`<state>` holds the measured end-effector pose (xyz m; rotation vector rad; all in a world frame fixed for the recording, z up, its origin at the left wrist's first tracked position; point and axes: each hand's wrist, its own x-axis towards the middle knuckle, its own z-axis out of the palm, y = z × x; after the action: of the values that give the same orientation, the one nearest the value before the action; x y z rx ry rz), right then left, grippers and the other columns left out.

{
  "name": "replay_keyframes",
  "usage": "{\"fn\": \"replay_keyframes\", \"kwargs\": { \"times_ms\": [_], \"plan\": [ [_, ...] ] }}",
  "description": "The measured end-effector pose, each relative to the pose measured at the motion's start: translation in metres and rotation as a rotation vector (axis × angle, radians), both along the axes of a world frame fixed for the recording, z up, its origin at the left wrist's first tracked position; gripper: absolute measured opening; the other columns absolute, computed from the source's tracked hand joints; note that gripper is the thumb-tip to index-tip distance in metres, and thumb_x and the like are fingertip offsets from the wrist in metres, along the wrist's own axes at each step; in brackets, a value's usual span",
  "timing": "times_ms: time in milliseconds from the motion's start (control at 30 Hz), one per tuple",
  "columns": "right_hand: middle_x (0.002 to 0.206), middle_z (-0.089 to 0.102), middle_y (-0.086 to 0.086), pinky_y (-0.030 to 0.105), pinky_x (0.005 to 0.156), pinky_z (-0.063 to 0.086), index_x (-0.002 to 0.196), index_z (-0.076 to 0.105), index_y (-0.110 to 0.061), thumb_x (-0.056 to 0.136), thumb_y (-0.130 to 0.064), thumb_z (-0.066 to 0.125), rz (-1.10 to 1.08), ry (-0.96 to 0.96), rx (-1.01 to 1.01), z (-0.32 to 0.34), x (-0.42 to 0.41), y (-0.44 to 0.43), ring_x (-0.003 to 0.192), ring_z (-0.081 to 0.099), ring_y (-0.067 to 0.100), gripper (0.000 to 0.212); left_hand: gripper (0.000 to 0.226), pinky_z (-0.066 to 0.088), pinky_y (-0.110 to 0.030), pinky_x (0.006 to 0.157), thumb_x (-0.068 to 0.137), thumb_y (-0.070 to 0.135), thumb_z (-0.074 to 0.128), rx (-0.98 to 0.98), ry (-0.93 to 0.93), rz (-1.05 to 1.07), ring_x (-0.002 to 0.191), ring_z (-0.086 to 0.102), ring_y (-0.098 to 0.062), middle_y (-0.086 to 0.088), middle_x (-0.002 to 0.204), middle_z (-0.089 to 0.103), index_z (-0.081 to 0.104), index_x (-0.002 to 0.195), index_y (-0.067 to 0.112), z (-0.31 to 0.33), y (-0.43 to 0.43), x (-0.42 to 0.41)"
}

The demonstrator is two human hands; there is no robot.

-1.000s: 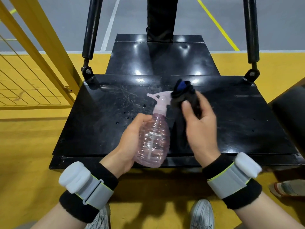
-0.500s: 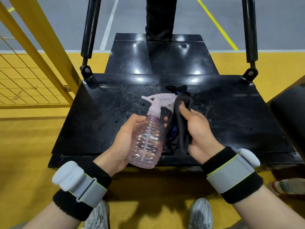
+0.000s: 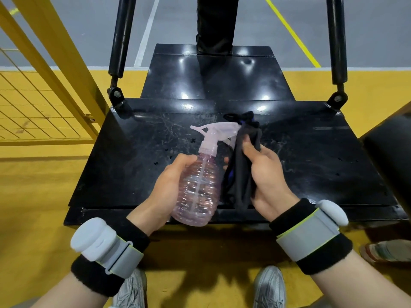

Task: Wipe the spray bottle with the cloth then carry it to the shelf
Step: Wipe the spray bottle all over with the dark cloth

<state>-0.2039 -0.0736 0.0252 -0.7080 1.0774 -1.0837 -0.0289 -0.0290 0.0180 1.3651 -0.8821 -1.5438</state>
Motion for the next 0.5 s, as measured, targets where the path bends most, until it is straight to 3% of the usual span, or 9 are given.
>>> {"fn": "replay_keyframes", "kwargs": {
  "times_ms": [67,133,233,300,333,400,500],
  "plan": [
    [0.079,0.076,0.010,0.035,0.061,0.064,0.098,0.076,-0.012,0.104,-0.034,0.058,0.013,-0.095,0.062,0.000,-0.003,-0.002,0.064,0.073,0.021,0.029,0.035,0.054,-0.040,0.077,0.077,0.058,0.060,-0.008,-0.009,-0.003,0.072,0.074,-0.016,0.003,0.079,0.078,0.081,0.076,0.032,0.002,-0.001,0.000],
    [0.085,0.078,0.007,0.033,0.061,0.062,0.103,0.076,-0.014,0.104,-0.032,0.060,0.011,-0.055,-0.023,-0.004,-0.005,-0.003,0.070,0.074,0.020,0.024,0.034,0.054,-0.043,0.080,0.076,0.061,0.059,-0.009,-0.035,-0.008,0.071,0.074,-0.015,0.004,0.077,0.078,0.081,0.073,0.034,0.005,-0.002,0.000],
    [0.100,0.078,-0.007,0.026,0.079,0.060,0.114,0.071,-0.020,0.102,-0.018,0.063,-0.082,0.272,-0.395,-0.013,-0.005,-0.006,0.093,0.073,0.010,0.014,0.035,0.054,-0.045,0.085,0.075,0.062,0.058,0.023,-0.072,-0.045,0.071,0.073,-0.015,0.005,0.075,0.078,0.080,0.071,0.035,0.006,-0.002,0.002],
    [0.104,0.075,-0.013,0.026,0.091,0.055,0.118,0.070,-0.019,0.100,-0.015,0.064,-0.108,0.435,-0.589,-0.019,-0.006,-0.010,0.101,0.070,0.006,0.019,0.035,0.057,-0.039,0.076,0.079,0.059,0.060,0.050,-0.067,-0.085,0.068,0.073,-0.016,0.003,0.075,0.077,0.080,0.071,0.032,0.008,-0.002,0.006],
    [0.102,0.075,-0.016,0.022,0.089,0.054,0.117,0.070,-0.021,0.100,-0.016,0.063,-0.104,0.449,-0.620,-0.020,-0.007,-0.011,0.100,0.069,0.003,0.019,0.034,0.057,-0.035,0.070,0.084,0.055,0.059,0.054,-0.067,-0.098,0.066,0.072,-0.016,0.003,0.074,0.076,0.080,0.070,0.032,0.010,-0.003,0.009],
    [0.092,0.077,-0.018,0.017,0.078,0.055,0.107,0.073,-0.027,0.102,-0.020,0.061,-0.073,0.381,-0.552,-0.016,-0.010,-0.010,0.088,0.071,-0.001,0.014,0.036,0.054,-0.033,0.068,0.092,0.049,0.057,0.043,-0.097,-0.127,0.064,0.071,-0.013,0.006,0.072,0.075,0.079,0.069,0.033,0.014,-0.005,0.017],
    [0.074,0.077,-0.004,0.027,0.056,0.059,0.088,0.078,-0.024,0.105,-0.030,0.057,0.039,0.120,-0.190,-0.002,-0.016,-0.013,0.063,0.073,0.011,0.028,0.035,0.052,-0.038,0.076,0.092,0.050,0.058,0.040,-0.142,-0.142,0.066,0.072,-0.013,0.007,0.073,0.076,0.079,0.068,0.036,0.018,-0.006,0.026]
  ]
}}
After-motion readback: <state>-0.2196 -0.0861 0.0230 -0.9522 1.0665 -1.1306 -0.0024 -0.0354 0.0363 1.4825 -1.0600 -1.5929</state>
